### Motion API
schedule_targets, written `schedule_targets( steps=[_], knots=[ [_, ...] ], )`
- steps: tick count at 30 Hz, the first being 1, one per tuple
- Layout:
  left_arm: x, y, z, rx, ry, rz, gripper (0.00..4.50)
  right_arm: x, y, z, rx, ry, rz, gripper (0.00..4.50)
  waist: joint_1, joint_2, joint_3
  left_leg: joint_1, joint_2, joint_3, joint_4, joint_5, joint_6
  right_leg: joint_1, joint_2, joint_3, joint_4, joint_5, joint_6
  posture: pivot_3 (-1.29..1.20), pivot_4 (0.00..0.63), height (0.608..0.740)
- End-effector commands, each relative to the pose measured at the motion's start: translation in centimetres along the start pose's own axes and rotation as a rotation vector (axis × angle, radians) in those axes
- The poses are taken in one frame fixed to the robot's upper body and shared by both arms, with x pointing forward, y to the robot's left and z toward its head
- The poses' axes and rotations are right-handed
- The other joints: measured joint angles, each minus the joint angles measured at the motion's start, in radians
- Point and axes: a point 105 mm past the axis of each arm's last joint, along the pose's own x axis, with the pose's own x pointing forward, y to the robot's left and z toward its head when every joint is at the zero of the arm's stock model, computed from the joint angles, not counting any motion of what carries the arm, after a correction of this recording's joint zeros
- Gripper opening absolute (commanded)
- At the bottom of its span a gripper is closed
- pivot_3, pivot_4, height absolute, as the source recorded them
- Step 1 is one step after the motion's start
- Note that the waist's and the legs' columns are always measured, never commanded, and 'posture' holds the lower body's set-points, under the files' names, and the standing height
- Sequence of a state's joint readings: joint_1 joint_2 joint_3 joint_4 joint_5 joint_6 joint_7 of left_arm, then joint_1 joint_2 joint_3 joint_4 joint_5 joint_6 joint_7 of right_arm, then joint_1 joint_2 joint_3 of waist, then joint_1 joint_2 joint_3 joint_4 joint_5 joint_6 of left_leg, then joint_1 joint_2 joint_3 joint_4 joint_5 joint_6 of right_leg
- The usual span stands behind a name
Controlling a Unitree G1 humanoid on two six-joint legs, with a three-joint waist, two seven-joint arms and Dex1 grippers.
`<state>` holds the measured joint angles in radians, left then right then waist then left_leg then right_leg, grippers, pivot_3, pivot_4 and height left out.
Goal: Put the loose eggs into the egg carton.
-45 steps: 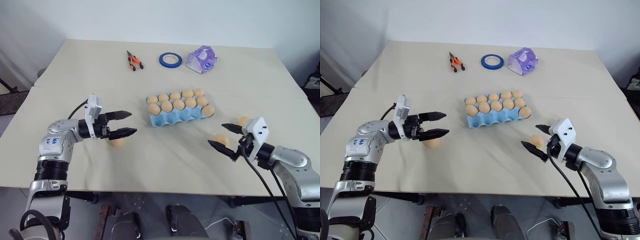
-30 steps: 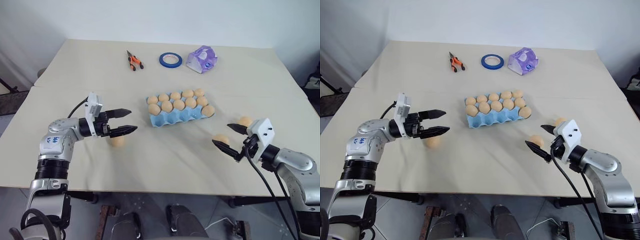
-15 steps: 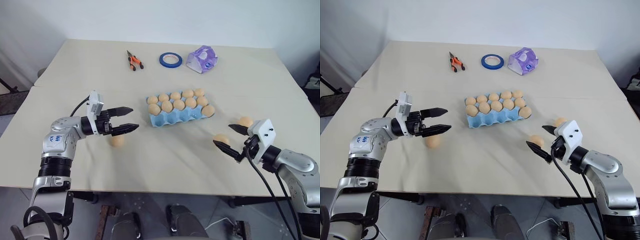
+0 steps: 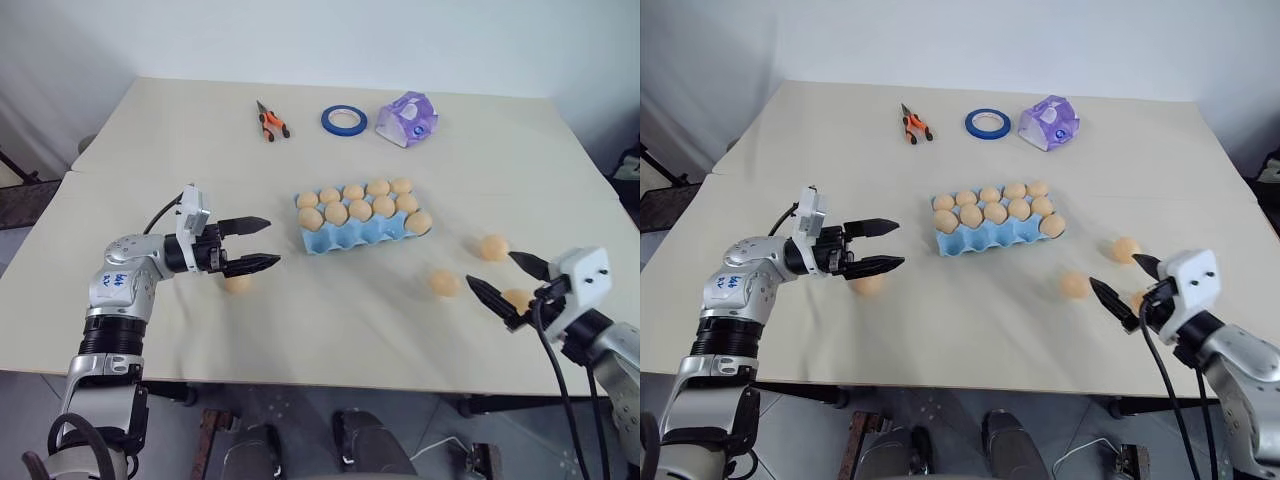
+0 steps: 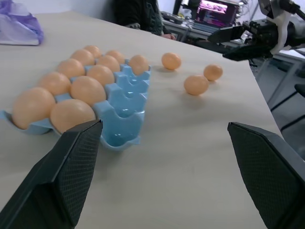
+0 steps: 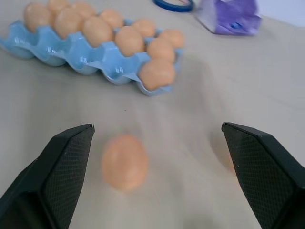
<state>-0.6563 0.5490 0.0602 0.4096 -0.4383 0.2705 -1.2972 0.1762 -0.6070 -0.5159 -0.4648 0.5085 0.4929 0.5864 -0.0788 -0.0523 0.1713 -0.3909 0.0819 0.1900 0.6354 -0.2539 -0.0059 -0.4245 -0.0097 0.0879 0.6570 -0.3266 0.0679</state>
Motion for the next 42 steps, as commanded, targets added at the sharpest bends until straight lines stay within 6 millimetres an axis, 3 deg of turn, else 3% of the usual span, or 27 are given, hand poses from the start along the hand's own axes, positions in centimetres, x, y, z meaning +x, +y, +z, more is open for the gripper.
schedule_targets(
  steps=[1,9,20,24,35,42],
  knots=[
    [1.1,-0.1,1.0,0.051,-0.004,-0.059,4.48,-2.3,-1.0,0.5,-0.005,-0.014,-0.100,4.50,0.004,0.000,0.000,0.000,0.000,0.000,0.000,0.000,0.000,0.000,0.000,0.000,0.000,0.000,0.000,0.00,0.150,0.740],
    [3.1,0.0,1.0,0.031,-0.003,-0.153,4.48,-7.4,-0.6,-3.3,0.058,0.100,-0.248,4.50,-0.005,0.000,0.000,0.001,-0.001,-0.002,-0.001,-0.002,-0.001,0.002,0.000,-0.001,-0.002,0.000,0.000,0.00,0.150,0.740],
    [3.4,-0.5,0.7,0.046,0.028,-0.233,4.48,-7.9,-0.8,-4.1,0.077,0.110,-0.294,4.50,-0.004,0.001,0.000,0.002,-0.001,-0.004,-0.003,-0.004,0.001,0.002,0.000,-0.002,-0.002,-0.001,-0.003,0.00,0.150,0.740],
    [3.4,-1.4,0.2,0.035,0.052,-0.293,4.48,-6.7,-1.2,-4.3,0.086,0.091,-0.301,4.50,-0.007,0.001,0.000,0.002,-0.001,-0.004,-0.004,-0.003,0.001,0.002,0.000,-0.002,-0.003,-0.002,-0.004,0.00,0.150,0.740],
    [4.2,-2.5,0.2,0.026,0.026,-0.327,4.48,-0.8,-3.2,-5.6,0.105,0.102,-0.303,4.50,-0.005,0.002,0.001,0.001,-0.001,-0.005,-0.003,-0.001,0.001,0.003,0.000,-0.003,-0.002,-0.002,-0.004,0.00,0.150,0.740],
    [3.9,-2.5,0.3,0.030,0.011,-0.285,4.48,0.7,-3.5,-5.1,0.075,0.094,-0.288,4.50,-0.005,0.003,0.001,0.001,0.000,-0.005,-0.004,0.000,0.000,0.002,0.001,-0.003,-0.002,-0.002,-0.003,0.00,0.150,0.740]
  ],
)
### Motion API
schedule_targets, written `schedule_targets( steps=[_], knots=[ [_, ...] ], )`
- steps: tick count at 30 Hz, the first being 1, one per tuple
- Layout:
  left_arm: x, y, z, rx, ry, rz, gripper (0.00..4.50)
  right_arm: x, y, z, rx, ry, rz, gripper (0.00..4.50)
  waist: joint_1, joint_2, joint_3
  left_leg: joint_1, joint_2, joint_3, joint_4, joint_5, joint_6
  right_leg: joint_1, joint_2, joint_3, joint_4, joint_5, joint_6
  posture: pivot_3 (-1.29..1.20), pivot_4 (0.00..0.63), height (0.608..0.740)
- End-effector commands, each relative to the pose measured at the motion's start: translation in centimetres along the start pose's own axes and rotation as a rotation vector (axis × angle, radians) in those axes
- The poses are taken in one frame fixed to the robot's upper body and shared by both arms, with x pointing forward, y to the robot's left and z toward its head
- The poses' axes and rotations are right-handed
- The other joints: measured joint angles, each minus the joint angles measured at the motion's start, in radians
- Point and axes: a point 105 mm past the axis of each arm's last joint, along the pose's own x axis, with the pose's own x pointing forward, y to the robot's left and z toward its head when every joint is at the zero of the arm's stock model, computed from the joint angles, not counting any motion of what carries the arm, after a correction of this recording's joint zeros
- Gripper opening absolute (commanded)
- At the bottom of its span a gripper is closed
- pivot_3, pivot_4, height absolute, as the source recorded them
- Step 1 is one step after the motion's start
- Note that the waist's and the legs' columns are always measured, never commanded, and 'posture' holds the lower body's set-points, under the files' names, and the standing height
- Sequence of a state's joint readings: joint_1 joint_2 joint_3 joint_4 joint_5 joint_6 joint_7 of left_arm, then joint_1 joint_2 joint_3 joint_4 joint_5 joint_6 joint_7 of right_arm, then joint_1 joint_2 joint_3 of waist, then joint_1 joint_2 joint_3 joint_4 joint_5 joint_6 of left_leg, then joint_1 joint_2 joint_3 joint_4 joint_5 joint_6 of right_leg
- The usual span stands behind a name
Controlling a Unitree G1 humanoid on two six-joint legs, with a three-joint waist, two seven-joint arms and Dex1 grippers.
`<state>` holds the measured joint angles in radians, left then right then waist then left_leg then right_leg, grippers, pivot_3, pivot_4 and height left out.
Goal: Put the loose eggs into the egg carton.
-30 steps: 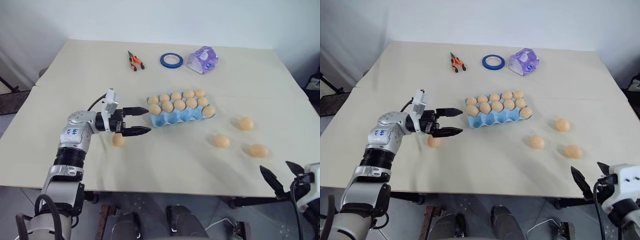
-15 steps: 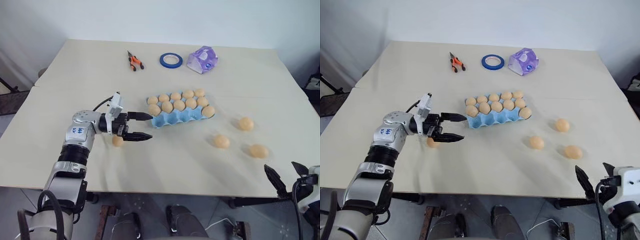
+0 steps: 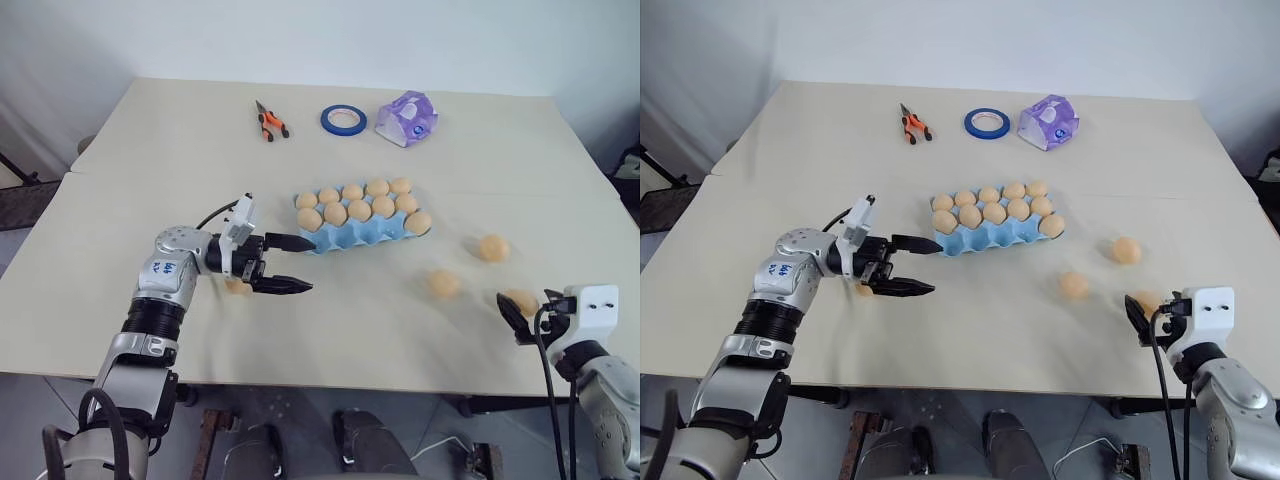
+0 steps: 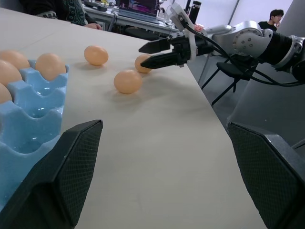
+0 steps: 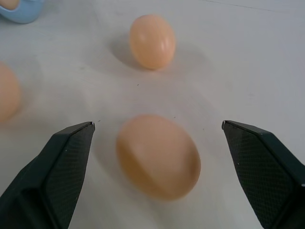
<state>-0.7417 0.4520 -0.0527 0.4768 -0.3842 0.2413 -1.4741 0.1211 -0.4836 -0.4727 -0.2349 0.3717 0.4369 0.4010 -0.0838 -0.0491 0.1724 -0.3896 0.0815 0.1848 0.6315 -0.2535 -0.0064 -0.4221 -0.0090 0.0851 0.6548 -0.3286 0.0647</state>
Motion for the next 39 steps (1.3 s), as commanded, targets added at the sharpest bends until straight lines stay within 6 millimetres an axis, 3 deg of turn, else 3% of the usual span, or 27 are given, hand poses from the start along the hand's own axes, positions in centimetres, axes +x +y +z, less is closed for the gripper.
schedule_targets(
  steps=[1,8,13,20,27,33,39],
  knots=[
    [-0.3,-0.2,0.9,0.035,-0.022,0.013,4.48,0.2,0.2,1.1,-0.044,-0.028,0.011,4.50,0.000,0.000,0.000,0.000,0.000,0.000,0.000,0.000,0.000,0.000,0.000,0.000,0.000,0.000,0.000,0.00,0.150,0.740],
    [-0.4,-0.5,0.7,0.025,-0.027,0.030,4.48,0.6,1.7,2.6,-0.054,-0.053,0.065,4.50,0.000,0.000,0.000,0.000,0.000,0.000,0.002,0.001,-0.001,0.000,0.000,0.000,0.003,0.000,0.000,0.00,0.150,0.740],
    [-0.3,-0.4,0.8,0.025,-0.032,0.042,4.48,0.5,1.1,2.2,-0.069,-0.046,0.039,4.50,0.000,0.000,0.000,0.000,0.000,0.000,0.002,0.001,-0.001,0.000,0.000,0.000,0.003,0.000,0.000,0.00,0.150,0.740],
    [-0.4,-0.4,0.9,0.027,-0.037,0.057,4.48,0.4,3.9,4.8,-0.060,-0.129,0.137,4.50,-0.003,0.001,0.000,0.001,0.000,0.000,0.002,0.001,-0.001,0.000,0.000,0.000,0.004,0.000,0.000,0.00,0.150,0.740],
    [-0.4,-0.5,0.9,0.025,-0.042,0.061,4.48,0.4,4.4,4.4,-0.057,-0.112,0.151,4.50,0.001,0.001,0.000,0.000,0.000,0.000,0.002,0.001,-0.001,0.000,0.000,0.000,0.003,0.000,0.000,0.00,0.150,0.740],
    [-0.5,-0.3,1.0,0.025,-0.049,0.082,4.48,1.2,8.7,5.9,0.007,-0.139,0.306,4.50,-0.007,0.001,0.000,0.001,0.000,0.000,0.002,0.001,-0.001,0.000,0.000,0.000,0.004,0.000,0.000,0.00,0.150,0.740],
    [-0.4,-0.4,0.9,0.024,-0.057,0.093,4.48,2.4,9.9,4.6,0.010,-0.086,0.320,4.50,0.000,0.001,0.000,0.000,0.000,-0.001,0.002,0.001,-0.001,0.000,0.000,0.000,0.004,0.000,0.000,0.00,0.150,0.740]
  ],
)
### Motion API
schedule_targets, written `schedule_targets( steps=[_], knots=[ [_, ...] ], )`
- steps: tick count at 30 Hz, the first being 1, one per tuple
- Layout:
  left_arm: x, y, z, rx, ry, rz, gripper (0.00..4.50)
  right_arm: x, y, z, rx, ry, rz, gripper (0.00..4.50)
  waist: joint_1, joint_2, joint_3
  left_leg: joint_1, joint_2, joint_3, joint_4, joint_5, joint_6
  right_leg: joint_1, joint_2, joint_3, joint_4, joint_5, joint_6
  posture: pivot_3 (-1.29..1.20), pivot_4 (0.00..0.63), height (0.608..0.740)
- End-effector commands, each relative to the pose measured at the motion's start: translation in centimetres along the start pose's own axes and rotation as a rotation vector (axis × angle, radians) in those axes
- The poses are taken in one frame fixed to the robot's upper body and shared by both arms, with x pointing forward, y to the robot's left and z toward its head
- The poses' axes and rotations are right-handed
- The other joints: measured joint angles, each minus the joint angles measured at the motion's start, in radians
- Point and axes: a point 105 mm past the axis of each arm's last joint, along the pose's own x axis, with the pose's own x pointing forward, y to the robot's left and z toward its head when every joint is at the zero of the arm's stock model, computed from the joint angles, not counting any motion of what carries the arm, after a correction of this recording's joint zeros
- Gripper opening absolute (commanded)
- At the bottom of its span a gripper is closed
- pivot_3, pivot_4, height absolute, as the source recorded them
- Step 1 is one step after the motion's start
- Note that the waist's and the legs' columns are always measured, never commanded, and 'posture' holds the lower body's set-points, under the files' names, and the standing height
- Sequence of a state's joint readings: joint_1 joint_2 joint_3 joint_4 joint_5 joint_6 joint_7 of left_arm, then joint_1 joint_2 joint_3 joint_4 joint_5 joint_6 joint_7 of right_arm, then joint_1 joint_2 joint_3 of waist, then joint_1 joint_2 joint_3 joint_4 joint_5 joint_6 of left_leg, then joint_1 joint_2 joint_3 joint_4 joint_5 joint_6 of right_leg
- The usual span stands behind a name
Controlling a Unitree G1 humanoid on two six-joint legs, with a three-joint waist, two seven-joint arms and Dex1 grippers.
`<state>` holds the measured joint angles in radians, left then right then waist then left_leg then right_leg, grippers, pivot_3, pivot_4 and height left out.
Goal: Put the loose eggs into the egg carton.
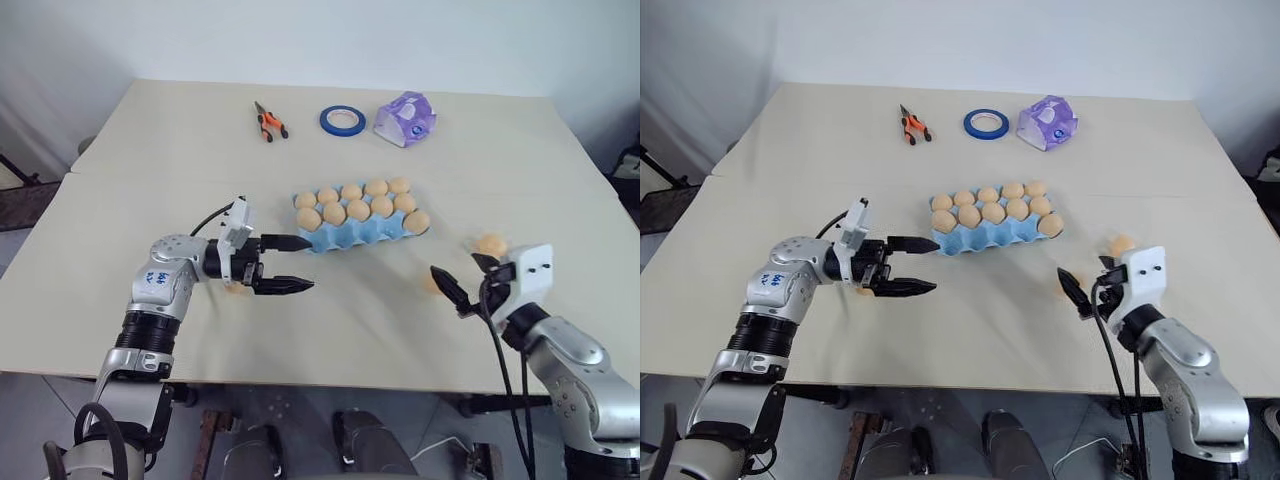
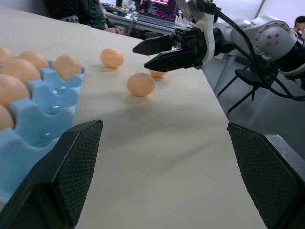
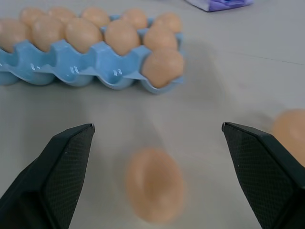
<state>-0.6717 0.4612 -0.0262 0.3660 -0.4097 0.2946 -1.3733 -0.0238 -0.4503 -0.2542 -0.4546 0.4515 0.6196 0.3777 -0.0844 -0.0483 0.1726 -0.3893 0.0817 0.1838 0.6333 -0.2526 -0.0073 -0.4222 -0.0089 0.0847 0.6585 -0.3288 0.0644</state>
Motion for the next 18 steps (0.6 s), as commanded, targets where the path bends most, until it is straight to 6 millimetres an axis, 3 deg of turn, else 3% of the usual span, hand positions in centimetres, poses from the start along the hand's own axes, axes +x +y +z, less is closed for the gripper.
schedule_targets(
  steps=[1,17,18],
  knots=[
    [-0.1,-0.2,1.0,0.033,-0.036,0.003,4.48,0.5,0.0,-0.2,-0.016,0.008,-0.011,4.50,0.001,0.000,0.000,0.000,0.000,0.000,0.000,0.000,0.000,0.000,0.000,0.000,-0.001,0.000,0.000,0.00,0.150,0.740],
    [-0.6,-0.3,1.0,0.035,-0.044,0.049,4.48,1.1,-0.3,-2.2,-0.041,0.105,-0.012,4.50,0.000,0.000,0.000,-0.001,0.000,0.000,0.000,0.000,0.000,0.000,0.000,-0.001,-0.001,0.000,0.000,0.00,0.150,0.740],
    [-0.6,-0.3,1.0,0.036,-0.044,0.049,4.49,1.1,-0.3,-2.4,-0.042,0.114,-0.013,4.32,0.000,0.000,0.000,-0.001,0.000,0.000,0.000,0.000,0.000,0.000,0.000,-0.001,-0.001,0.000,0.000,0.00,0.150,0.740]
  ],
)
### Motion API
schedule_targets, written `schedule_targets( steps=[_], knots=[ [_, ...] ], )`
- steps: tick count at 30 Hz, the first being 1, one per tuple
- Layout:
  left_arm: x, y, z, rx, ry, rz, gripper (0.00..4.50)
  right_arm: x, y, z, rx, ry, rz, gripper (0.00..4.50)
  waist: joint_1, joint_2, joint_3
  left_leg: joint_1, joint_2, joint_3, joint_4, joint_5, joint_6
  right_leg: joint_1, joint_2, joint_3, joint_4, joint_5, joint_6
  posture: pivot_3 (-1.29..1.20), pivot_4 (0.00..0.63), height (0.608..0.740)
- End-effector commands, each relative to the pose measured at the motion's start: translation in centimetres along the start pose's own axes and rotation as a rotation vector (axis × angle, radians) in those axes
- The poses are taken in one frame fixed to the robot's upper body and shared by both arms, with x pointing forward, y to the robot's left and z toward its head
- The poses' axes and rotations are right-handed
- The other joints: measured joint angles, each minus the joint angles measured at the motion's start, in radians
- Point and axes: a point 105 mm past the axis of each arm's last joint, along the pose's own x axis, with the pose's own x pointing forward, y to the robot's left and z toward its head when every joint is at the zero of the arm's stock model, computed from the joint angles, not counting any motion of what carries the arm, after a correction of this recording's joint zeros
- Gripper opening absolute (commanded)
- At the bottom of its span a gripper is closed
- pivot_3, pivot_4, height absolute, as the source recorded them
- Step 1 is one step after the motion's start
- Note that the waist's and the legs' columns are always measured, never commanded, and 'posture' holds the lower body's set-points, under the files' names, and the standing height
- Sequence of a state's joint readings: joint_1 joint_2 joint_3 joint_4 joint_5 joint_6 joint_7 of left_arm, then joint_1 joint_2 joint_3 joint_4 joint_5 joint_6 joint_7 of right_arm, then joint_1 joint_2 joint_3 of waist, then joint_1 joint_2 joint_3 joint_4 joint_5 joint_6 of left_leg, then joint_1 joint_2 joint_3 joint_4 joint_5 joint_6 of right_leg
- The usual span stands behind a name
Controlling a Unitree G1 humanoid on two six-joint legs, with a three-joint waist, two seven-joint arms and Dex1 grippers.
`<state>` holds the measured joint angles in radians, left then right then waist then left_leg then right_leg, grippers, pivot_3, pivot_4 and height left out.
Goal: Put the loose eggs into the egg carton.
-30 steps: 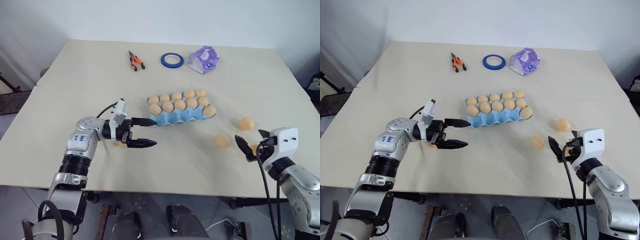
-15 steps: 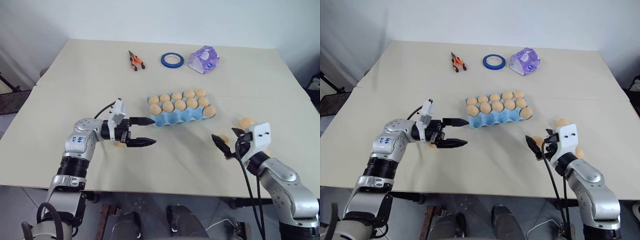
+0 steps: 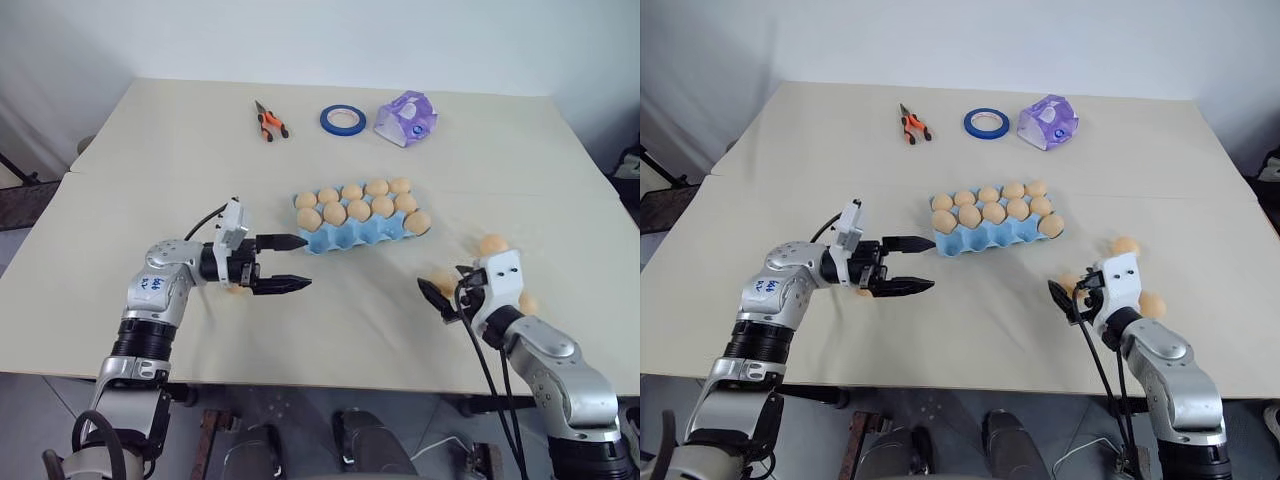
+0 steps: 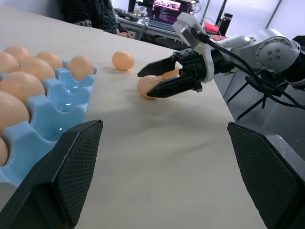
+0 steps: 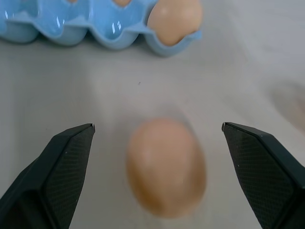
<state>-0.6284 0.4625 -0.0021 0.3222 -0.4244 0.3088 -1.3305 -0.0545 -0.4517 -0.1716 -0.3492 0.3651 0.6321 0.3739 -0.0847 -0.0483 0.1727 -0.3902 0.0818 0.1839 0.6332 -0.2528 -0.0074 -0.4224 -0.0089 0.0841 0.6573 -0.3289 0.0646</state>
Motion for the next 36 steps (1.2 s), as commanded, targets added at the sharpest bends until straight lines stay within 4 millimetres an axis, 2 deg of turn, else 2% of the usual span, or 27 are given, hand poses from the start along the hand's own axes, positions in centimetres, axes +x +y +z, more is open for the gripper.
schedule_targets(
  steps=[1,2,8,9,11,15,19,22,28,34,36],
  knots=[
    [-0.2,-0.2,1.2,0.044,-0.023,-0.001,4.50,-0.2,-0.4,0.3,-0.025,0.005,-0.012,4.10,0.000,0.000,0.000,0.000,0.000,0.000,0.000,0.000,0.000,0.000,0.000,0.000,0.000,0.000,0.000,0.00,0.150,0.740],
    [-0.1,-0.1,1.2,0.045,-0.024,0.000,4.50,-0.2,-0.4,0.3,-0.030,0.003,-0.014,3.89,0.000,0.000,0.000,0.000,0.000,0.000,0.000,0.000,0.000,0.000,0.000,0.000,0.000,0.000,0.000,0.00,0.150,0.740],
    [-0.1,-0.1,1.3,0.048,-0.025,0.006,4.50,-0.4,-0.6,0.7,-0.036,-0.006,-0.019,1.86,0.000,0.000,0.000,0.000,0.000,0.000,0.000,0.000,0.000,0.000,0.000,0.000,0.000,0.000,0.000,0.00,0.150,0.740],
    [-0.2,0.0,1.3,0.048,-0.025,0.007,4.50,-0.5,-0.6,1.0,-0.042,-0.015,-0.020,1.62,0.000,0.000,0.000,0.000,0.000,0.000,0.000,0.000,0.000,0.000,0.000,0.000,0.000,0.000,0.000,0.00,0.150,0.740],
    [-0.2,0.0,1.3,0.048,-0.026,0.010,4.50,-0.5,-0.6,2.4,-0.053,-0.052,-0.019,1.47,0.000,0.000,0.000,0.000,0.000,0.000,0.000,0.000,0.000,0.000,0.000,0.000,0.000,0.000,0.000,0.00,0.150,0.740],
    [-0.2,0.1,1.3,0.047,-0.027,0.011,4.50,0.4,-0.7,5.4,-0.066,-0.118,-0.017,1.40,-0.003,0.000,0.000,0.000,0.000,0.000,0.000,0.000,0.000,0.000,0.000,0.000,0.000,0.000,0.000,0.00,0.150,0.740],
    [-0.2,0.1,1.4,0.048,-0.032,0.013,4.50,2.3,-0.9,9.1,-0.082,-0.176,-0.009,1.40,-0.005,0.001,0.000,0.000,0.000,0.000,0.000,0.000,0.000,-0.001,0.000,0.000,0.001,0.000,0.000,0.00,0.150,0.740],
    [-0.2,0.0,1.3,0.049,-0.034,0.017,4.50,3.9,-0.5,10.3,-0.097,-0.186,0.012,1.40,-0.002,0.001,0.000,0.000,0.000,0.000,-0.001,0.000,0.000,-0.002,0.000,0.000,0.001,0.000,-0.001,0.00,0.150,0.740],
    [-0.4,-0.2,1.2,0.051,-0.038,0.034,4.50,7.2,1.4,10.3,-0.109,-0.148,0.101,1.40,-0.002,0.001,0.001,-0.005,0.000,0.001,-0.001,0.000,0.000,-0.006,0.000,0.000,0.000,-0.001,0.000,0.00,0.150,0.740],
    [-0.9,-0.4,1.3,0.054,-0.041,0.062,4.50,8.9,2.9,9.9,-0.111,-0.142,0.155,1.40,-0.005,0.002,0.001,-0.006,0.001,0.002,0.001,0.000,-0.001,-0.007,0.001,0.000,0.001,-0.001,0.000,0.00,0.150,0.740],
    [-1.0,-0.5,1.2,0.053,-0.041,0.067,4.50,9.2,3.2,9.8,-0.114,-0.142,0.165,2.11,-0.005,0.002,0.001,-0.006,0.001,0.002,0.002,0.000,-0.001,-0.007,0.001,0.000,0.002,-0.001,0.000,0.00,0.150,0.740]
  ],
)
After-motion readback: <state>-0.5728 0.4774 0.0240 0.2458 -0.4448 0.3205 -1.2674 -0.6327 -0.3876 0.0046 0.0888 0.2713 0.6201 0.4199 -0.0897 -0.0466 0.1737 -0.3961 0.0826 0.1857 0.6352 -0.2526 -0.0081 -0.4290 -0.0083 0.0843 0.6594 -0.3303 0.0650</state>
